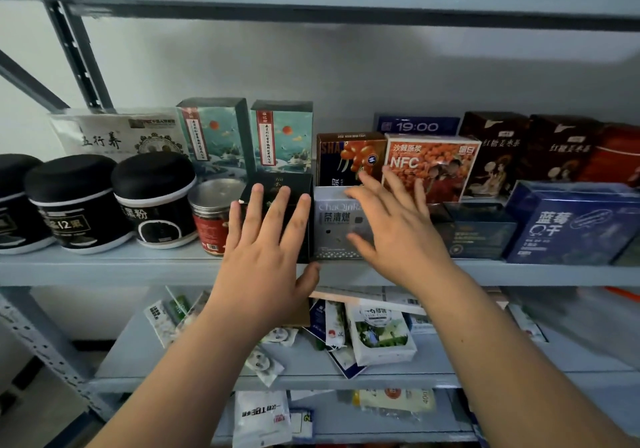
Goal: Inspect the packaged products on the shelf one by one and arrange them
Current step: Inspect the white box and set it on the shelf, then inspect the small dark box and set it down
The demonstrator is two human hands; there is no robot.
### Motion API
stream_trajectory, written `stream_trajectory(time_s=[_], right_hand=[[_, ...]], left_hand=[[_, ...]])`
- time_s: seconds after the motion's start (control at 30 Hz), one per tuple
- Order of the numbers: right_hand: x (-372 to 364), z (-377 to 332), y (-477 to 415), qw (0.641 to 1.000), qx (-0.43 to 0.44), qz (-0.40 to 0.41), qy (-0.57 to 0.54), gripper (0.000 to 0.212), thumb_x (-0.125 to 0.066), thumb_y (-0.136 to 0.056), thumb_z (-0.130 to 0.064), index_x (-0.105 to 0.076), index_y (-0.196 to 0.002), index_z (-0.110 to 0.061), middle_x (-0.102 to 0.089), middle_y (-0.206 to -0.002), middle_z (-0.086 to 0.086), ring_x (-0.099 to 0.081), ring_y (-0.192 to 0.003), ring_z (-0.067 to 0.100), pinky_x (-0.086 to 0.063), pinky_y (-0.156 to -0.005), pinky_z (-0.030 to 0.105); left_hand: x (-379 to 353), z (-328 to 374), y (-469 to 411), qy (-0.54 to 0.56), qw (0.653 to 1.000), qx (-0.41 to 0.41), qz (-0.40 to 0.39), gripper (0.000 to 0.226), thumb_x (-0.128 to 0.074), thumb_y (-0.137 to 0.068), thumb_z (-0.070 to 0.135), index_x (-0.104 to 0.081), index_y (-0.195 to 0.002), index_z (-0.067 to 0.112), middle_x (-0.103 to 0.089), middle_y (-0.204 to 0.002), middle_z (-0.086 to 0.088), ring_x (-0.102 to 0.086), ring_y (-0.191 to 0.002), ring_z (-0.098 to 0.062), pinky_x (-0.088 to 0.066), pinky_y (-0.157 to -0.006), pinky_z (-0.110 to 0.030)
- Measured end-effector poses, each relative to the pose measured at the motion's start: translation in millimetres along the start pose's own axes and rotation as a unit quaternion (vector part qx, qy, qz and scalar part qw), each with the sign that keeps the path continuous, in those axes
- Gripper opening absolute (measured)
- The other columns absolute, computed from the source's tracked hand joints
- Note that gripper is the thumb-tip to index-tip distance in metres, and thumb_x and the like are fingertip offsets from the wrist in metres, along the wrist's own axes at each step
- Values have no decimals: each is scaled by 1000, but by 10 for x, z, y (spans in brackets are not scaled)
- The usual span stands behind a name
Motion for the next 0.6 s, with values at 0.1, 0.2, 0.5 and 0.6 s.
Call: stream_trajectory(time_s=[0.1,0.2,0.5,0.6], right_hand=[[21,138,148,1000,-12,18,9,81,-59,-96,-53,-15,-160,-34,-6,-173,-2,11,-159,22,13,-123,51],[30,366,380,998,-35,55,17,81,-61,-93,-52,-20,-160,-32,-17,-171,1,2,-159,24,7,-125,54],[-7,1098,784,991,-94,88,40,82,-72,-85,-38,-37,-156,-15,-38,-163,6,-18,-157,32,-8,-124,65],[-30,1205,812,993,-73,85,34,84,-72,-84,-38,-37,-155,-11,-36,-164,6,-16,-158,31,-8,-125,62]], left_hand=[[77,124,13,19,999,-3,34,83,-42,-87,56,-31,-158,14,-37,-159,-18,-19,-152,-44,-13,-124,-61],[134,349,7,29,997,-25,64,78,-50,-86,50,-42,-152,11,-47,-150,-17,-34,-144,-43,-17,-122,-63],[133,1302,-508,-26,992,-122,13,80,-73,-78,45,-49,-147,12,-49,-149,-18,-28,-149,-42,-9,-122,-66],[101,1547,-757,-63,987,-147,-22,75,-71,-74,45,-53,-136,8,-50,-149,-22,-26,-150,-44,-8,-121,-69]])
Point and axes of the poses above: each hand's wrist, its own y-axis away from the middle knuckle, its own x-axis out of the back of the hand, z = x × y, the point moved 5 cm from there along -y, towards the middle knuckle
